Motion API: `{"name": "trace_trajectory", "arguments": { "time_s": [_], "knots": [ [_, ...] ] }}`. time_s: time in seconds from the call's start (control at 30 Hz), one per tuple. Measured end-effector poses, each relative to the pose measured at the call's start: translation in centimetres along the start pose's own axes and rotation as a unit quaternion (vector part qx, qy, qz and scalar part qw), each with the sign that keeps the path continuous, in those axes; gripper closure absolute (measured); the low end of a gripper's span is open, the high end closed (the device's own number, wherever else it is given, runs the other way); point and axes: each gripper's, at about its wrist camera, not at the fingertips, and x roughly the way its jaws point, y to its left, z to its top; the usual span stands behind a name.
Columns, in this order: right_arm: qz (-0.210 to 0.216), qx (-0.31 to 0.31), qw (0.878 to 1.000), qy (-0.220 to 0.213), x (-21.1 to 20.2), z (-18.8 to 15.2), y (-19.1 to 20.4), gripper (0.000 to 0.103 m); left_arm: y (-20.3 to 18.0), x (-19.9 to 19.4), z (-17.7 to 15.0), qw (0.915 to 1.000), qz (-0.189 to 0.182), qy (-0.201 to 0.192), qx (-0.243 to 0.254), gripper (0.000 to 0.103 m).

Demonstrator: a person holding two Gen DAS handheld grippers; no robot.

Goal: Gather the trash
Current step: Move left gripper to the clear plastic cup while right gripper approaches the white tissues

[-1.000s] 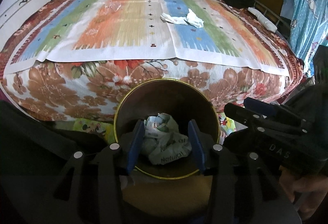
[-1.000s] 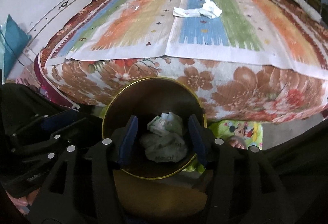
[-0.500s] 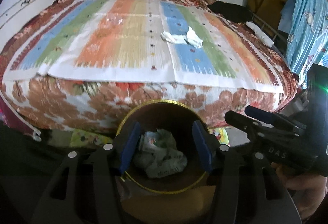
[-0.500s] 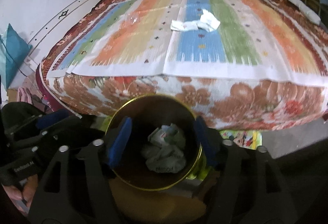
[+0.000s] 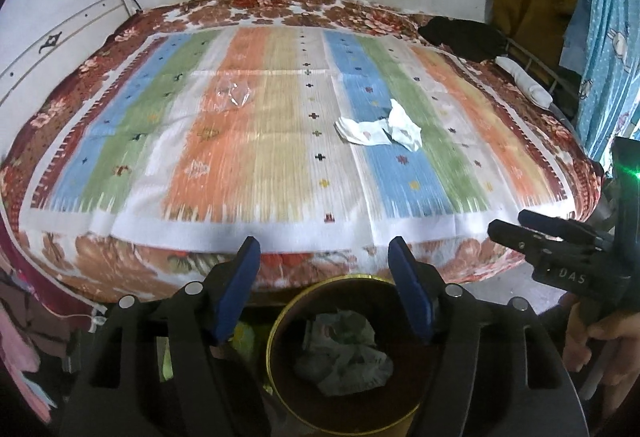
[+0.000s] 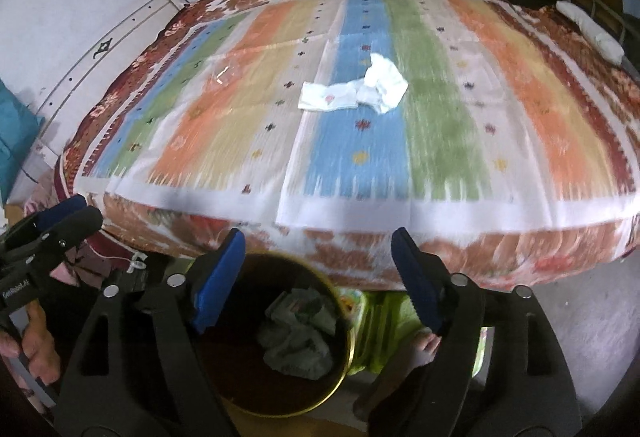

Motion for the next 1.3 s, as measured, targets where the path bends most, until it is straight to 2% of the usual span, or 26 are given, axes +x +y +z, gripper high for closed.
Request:
{"name": "trace_trajectory", "arguments": {
  "time_s": [0.23,0.33,0.43,0.6,0.83,0.97,1.3],
  "knots": [
    [-0.023,-0.003,1.000,0.008,1.8,4.1,-1.4,0.028,1.6,2.3,2.9,0.9984,-0.025,0.039,-0.033,0.034],
    [-0.028,-0.009,0.999,0.015,2.9,5.4,-1.4,0.026,2.3,3.0,3.8,0.9974,-0.024,0.048,-0.048,0.033],
    [-0.039,-0.014,0.999,0.017,4.1,6.7,-1.4,0.024,3.0,3.4,4.8,0.9971,-0.015,0.048,-0.056,0.032],
    [-0.049,-0.012,0.998,0.023,5.8,8.2,-1.9,0.023,4.0,4.2,6.9,0.9975,0.024,0.038,-0.054,0.030],
    [-0.056,0.010,0.998,0.025,7.6,10.2,-3.5,0.022,4.9,6.4,9.5,0.9963,0.057,0.036,-0.054,0.030],
    [-0.063,0.029,0.997,0.022,8.5,11.4,-4.7,0.022,5.2,7.8,11.0,0.9953,0.083,0.023,-0.045,0.030],
    [-0.073,0.040,0.996,0.019,11.9,13.9,-5.0,0.022,7.4,11.7,13.8,0.9925,0.078,0.025,-0.091,0.030]
  ]
}}
